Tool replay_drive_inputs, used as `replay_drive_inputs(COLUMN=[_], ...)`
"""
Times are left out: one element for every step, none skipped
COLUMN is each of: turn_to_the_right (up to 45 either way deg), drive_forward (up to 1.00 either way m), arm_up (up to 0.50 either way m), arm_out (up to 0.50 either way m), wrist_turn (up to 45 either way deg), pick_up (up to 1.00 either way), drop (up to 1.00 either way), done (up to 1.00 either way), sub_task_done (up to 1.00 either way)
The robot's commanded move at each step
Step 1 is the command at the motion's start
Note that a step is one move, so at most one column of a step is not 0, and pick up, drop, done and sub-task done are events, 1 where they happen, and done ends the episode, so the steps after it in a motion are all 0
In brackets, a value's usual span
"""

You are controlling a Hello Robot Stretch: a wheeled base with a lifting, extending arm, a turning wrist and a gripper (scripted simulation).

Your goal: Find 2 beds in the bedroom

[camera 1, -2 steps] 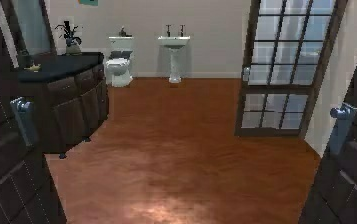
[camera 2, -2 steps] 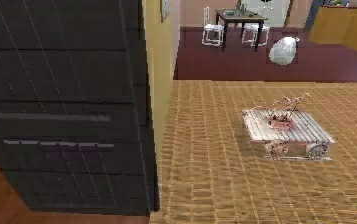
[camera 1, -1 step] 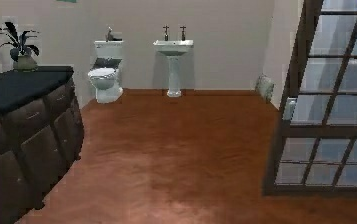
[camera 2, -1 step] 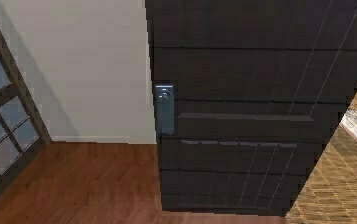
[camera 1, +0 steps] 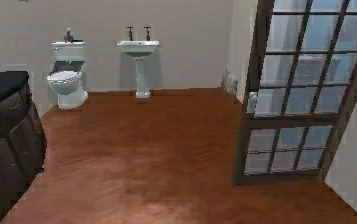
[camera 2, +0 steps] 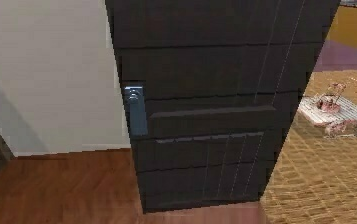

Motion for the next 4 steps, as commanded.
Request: replay_drive_inputs(turn_to_the_right=[0.0, 6.0, 0.0, -33.0], drive_forward=[0.20, 0.00, 0.65, 0.00], arm_up=[0.00, 0.00, 0.00, 0.00], arm_out=[0.00, 0.00, 0.00, 0.00], wrist_turn=[0.0, 0.0, 0.0, 0.0], pick_up=[0.00, 0.00, 0.00, 0.00], drop=[0.00, 0.00, 0.00, 0.00], done=[0.00, 0.00, 0.00, 0.00], sub_task_done=[0.00, 0.00, 0.00, 0.00])
